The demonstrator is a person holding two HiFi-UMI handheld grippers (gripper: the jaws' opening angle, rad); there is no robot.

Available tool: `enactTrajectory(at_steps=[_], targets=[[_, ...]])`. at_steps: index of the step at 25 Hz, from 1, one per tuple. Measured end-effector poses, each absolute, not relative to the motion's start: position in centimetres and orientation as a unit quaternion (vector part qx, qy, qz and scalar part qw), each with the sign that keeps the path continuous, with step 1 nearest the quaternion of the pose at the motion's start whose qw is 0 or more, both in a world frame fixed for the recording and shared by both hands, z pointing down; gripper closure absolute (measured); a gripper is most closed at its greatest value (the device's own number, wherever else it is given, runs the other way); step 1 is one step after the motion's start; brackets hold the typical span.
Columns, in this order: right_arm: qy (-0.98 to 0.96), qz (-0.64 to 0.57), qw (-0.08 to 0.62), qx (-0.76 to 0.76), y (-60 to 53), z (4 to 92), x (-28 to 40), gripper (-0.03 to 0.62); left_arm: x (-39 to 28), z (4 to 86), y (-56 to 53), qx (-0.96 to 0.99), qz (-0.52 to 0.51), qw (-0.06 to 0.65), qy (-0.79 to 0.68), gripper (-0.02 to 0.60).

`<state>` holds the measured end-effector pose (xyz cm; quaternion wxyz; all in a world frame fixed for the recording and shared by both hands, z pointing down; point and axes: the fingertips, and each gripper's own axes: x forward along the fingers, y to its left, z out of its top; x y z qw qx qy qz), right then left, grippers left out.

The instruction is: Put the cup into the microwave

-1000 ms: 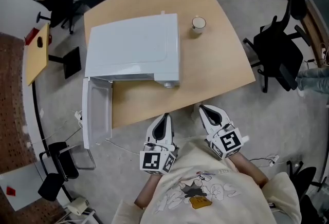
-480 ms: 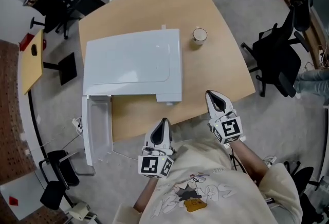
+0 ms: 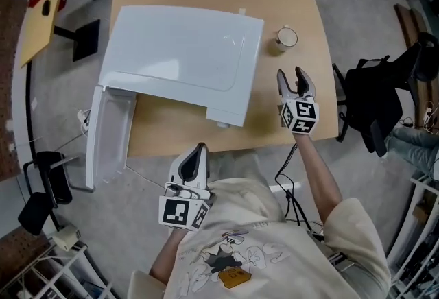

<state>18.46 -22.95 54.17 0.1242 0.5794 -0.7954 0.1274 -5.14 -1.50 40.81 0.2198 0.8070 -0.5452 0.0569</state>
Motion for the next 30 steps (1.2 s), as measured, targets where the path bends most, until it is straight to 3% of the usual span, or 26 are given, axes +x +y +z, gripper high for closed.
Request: enactTrajectory(at_steps=[15, 30], targets=[[-0.735, 0.157, 0.102, 0.652, -34.5, 61.3, 20.9, 0.176, -5.2, 42.0, -2.4, 0.774, 0.065, 0.242, -0.582, 0.578], [-0.726, 0.164, 0.093, 0.662, -37.1, 63.9, 21.0, 0.155, -0.6, 39.8, -7.8, 0.791, 0.033, 0.219, -0.570, 0.578]])
